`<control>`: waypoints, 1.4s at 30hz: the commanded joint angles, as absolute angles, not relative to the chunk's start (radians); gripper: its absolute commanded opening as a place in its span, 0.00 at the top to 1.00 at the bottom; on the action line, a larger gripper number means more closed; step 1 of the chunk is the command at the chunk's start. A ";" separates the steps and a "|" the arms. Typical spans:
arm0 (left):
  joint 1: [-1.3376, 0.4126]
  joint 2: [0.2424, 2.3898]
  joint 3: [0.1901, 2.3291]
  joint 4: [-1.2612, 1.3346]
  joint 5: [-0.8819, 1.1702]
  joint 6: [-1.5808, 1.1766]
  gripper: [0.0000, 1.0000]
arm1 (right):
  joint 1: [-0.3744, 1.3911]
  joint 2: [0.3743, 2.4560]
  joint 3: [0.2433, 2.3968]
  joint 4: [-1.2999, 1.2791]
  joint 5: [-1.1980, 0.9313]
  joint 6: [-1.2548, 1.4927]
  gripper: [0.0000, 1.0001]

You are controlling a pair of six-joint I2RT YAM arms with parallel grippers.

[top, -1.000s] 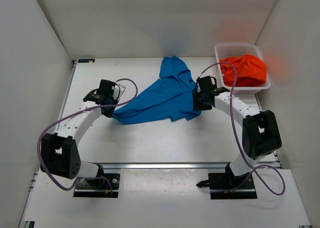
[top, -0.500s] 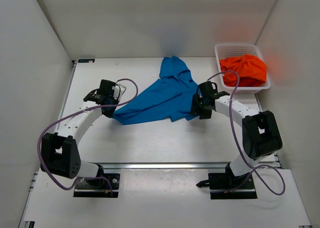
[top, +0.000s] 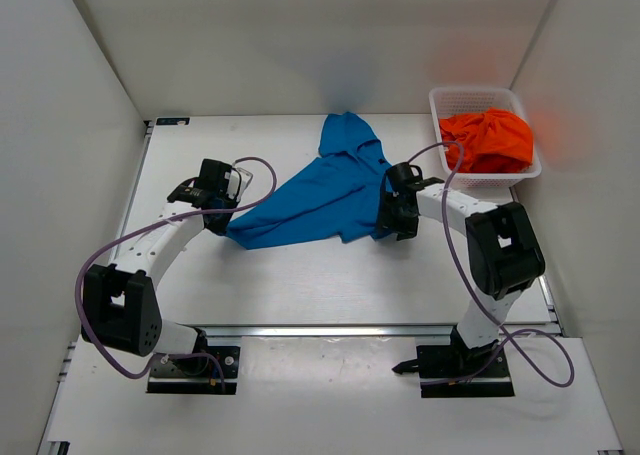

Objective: Fold and stack the t-shirts
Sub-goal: Flatten out the tshirt

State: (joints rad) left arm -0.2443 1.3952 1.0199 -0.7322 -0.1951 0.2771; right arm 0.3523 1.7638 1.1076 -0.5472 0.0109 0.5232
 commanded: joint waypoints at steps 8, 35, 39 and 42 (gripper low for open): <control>-0.245 1.381 1.019 -0.709 -0.215 0.287 0.91 | 0.336 1.816 1.143 -0.620 0.153 0.482 0.98; -0.239 1.382 1.025 -0.703 -0.232 0.296 0.91 | 0.442 1.796 1.249 -0.618 0.041 0.396 0.44; -0.250 1.382 1.032 -0.703 -0.232 0.305 0.91 | 0.451 1.848 1.264 -0.638 0.086 0.385 0.43; -0.247 1.381 1.034 -0.700 -0.238 0.302 0.91 | 0.448 1.868 1.252 -0.623 0.107 0.371 0.45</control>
